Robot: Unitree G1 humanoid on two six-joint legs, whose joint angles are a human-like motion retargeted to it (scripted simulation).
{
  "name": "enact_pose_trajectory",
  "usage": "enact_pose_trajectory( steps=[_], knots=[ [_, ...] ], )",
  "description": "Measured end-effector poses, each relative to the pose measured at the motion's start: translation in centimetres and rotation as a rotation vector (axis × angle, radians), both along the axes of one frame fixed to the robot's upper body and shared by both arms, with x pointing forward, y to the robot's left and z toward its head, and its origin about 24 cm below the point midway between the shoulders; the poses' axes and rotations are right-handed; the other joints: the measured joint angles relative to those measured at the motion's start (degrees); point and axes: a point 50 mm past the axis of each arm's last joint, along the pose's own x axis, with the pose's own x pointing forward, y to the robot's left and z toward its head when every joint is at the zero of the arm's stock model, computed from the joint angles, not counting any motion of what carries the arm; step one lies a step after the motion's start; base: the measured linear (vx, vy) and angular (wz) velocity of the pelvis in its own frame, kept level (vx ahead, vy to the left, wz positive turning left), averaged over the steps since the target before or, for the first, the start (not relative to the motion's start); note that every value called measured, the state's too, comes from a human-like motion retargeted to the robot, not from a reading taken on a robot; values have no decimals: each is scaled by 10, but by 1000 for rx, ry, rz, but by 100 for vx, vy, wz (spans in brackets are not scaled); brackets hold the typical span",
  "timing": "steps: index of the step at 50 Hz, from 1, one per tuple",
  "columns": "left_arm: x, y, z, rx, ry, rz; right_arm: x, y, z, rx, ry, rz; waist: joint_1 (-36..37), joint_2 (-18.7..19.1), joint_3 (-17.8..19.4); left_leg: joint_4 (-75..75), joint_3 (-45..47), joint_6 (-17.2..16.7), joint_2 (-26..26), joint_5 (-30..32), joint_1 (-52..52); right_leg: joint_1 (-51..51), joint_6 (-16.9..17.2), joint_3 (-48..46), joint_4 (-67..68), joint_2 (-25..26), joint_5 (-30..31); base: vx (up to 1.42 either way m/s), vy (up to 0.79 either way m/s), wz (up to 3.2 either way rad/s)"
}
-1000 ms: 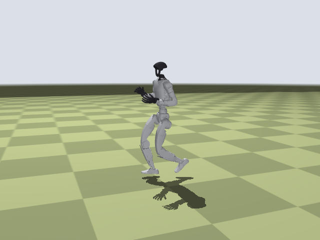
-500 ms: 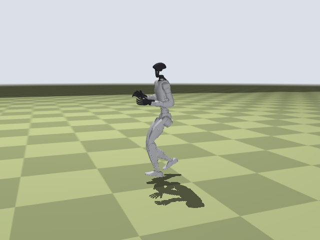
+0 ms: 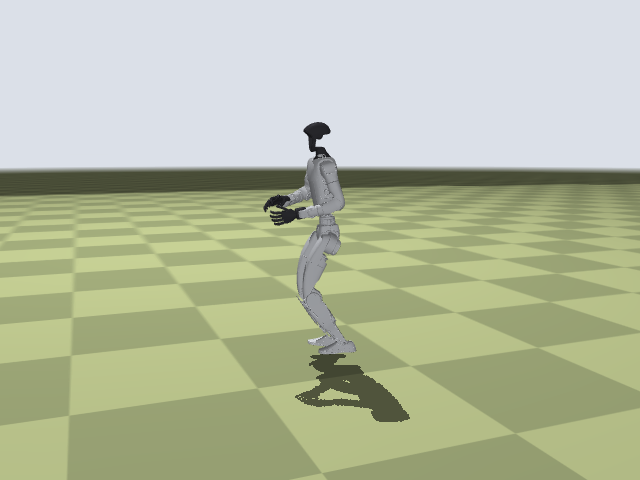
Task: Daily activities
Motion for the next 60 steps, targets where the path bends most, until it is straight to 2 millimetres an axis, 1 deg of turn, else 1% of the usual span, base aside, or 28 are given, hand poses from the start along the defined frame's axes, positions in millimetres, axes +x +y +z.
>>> enact_pose_trajectory(
  steps=[3,5,8,10,12,14,17,19,20,22,25,27,28,30,32,35,37,40,43,45,47,48,50,52,56,58,60],
  knots=[
    [-3,-3,-5,5,21,-16,1,3,-2,4,13,1,-4,-5,-5,5,0,5,3,-34,23,-9,-2,-10,52,-8,-27,28,-11,-69],
    [-3,-6,-5,1,23,-28,2,4,-1,19,18,-2,-8,-11,-2,2,7,10,5,-64,43,-27,-4,-36,106,-32,-32,28,-12,-80],
    [0,-15,-3,-26,20,-56,3,5,0,58,36,-14,-22,-20,11,-6,17,22,2,-112,75,-74,-11,-41,207,-70,-45,29,-13,-63],
    [6,-22,0,-64,20,-83,4,5,2,83,56,-15,-35,-30,19,-23,32,28,3,-117,98,-109,-13,-30,254,-92,-42,32,-13,-52],
    [10,-27,2,-123,30,-120,3,4,0,93,96,-4,-51,-33,20,-53,51,25,15,-87,123,-133,-11,-17,255,-101,-29,36,-13,-47],
    [10,-32,3,-177,47,-163,-1,4,-5,95,158,24,-65,-27,14,-65,65,12,36,-35,140,-141,-6,-8,220,-90,-8,38,-14,-52],
    [8,-37,2,-230,65,-249,-9,6,-20,86,280,68,-70,-11,5,-22,72,-11,77,57,138,-130,9,6,130,-46,41,39,-14,-75],
    [7,-39,3,-236,62,-315,-13,3,-32,74,361,80,-58,2,1,50,70,-16,104,94,118,-113,16,12,70,-10,66,40,-11,-103],
    [7,-40,4,-233,57,-346,-15,1,-38,68,397,79,-49,9,0,92,68,-16,115,106,105,-104,18,15,46,6,73,41,-8,-111],
    [7,-42,8,-233,44,-397,-18,-5,-47,53,451,65,-28,18,-1,169,67,-5,129,108,75,-86,13,16,27,24,62,43,-5,-108],
    [7,-45,13,-218,26,-444,-20,-16,-62,26,518,16,3,23,2,246,76,21,140,68,22,-68,8,28,43,34,25,46,0,-81],
    [10,-45,16,-201,15,-467,-16,-23,-69,23,557,-36,17,16,9,228,91,37,134,31,-19,-58,10,39,52,25,10,48,5,-33],
    [12,-45,17,-197,12,-475,-14,-27,-73,29,582,-61,21,9,11,197,101,42,126,16,-37,-53,12,44,56,15,5,49,7,-5],
    [12,-45,18,-192,13,-488,-14,-32,-84,46,643,-105,22,-5,10,103,120,43,102,5,-65,-44,19,50,60,-10,2,49,7,10],
    [11,-45,16,-184,20,-507,-18,-37,-95,60,707,-131,15,-22,1,-29,135,31,66,35,-79,-38,26,47,62,-44,1,48,6,25],
    [9,-47,15,-170,28,-550,-24,-45,-106,73,775,-156,-10,-49,-19,-258,143,3,-2,131,-66,-37,40,48,78,-92,-6,43,4,36],
    [6,-50,14,-172,38,-580,-30,-48,-112,83,808,-167,-23,-56,-27,-283,140,-7,-17,154,-77,-39,42,48,114,-104,-16,39,2,8],
    [4,-53,13,-163,46,-623,-34,-53,-115,106,837,-175,-41,-72,-42,-294,132,-1,-38,181,-69,-49,44,42,189,-133,-12,37,-1,-13],
    [6,-53,14,-132,36,-653,-37,-55,-115,152,859,-177,-55,-92,-43,-240,134,25,-48,150,-58,-73,43,26,304,-188,56,32,-4,-33],
    [7,-53,14,-113,27,-669,-38,-54,-114,192,874,-172,-66,-101,-40,-201,136,36,-48,124,-53,-96,42,28,367,-209,97,27,-7,-32],
    [14,-50,17,-89,5,-675,-34,-54,-110,229,873,-158,-70,-95,-31,-196,132,34,-28,114,-33,-122,36,34,392,-202,129,23,-12,-38],
    [15,-49,17,-90,1,-674,-34,-54,-110,243,876,-151,-76,-94,-30,-195,128,31,-21,114,-25,-132,35,38,396,-201,135,20,-17,-4],
    [16,-46,17,-107,-5,-668,-36,-55,-108,270,880,-141,-90,-89,-30,-205,115,17,-7,124,-9,-147,36,53,389,-191,144,17,-23,34],
    [15,-43,17,-132,-10,-664,-38,-56,-105,286,880,-126,-106,-83,-31,-228,95,-4,6,144,7,-151,43,81,361,-170,149,12,-31,80],
    [14,-37,17,-190,-12,-665,-42,-62,-98,285,870,-89,-133,-77,-28,-274,25,-46,19,195,19,-125,71,180,298,-94,153,3,-42,136],
    [11,-36,17,-218,-5,-667,-45,-64,-96,281,870,-74,-140,-88,-28,-260,-10,-64,5,211,-3,-99,89,238,281,-61,142,-11,-48,178],
    [14,-32,21,-233,-17,-650,-43,-67,-89,270,861,-46,-134,-83,-23,-299,-51,-88,11,252,-5,-74,94,264,248,-26,126,-21,-50,161]
  ],
)
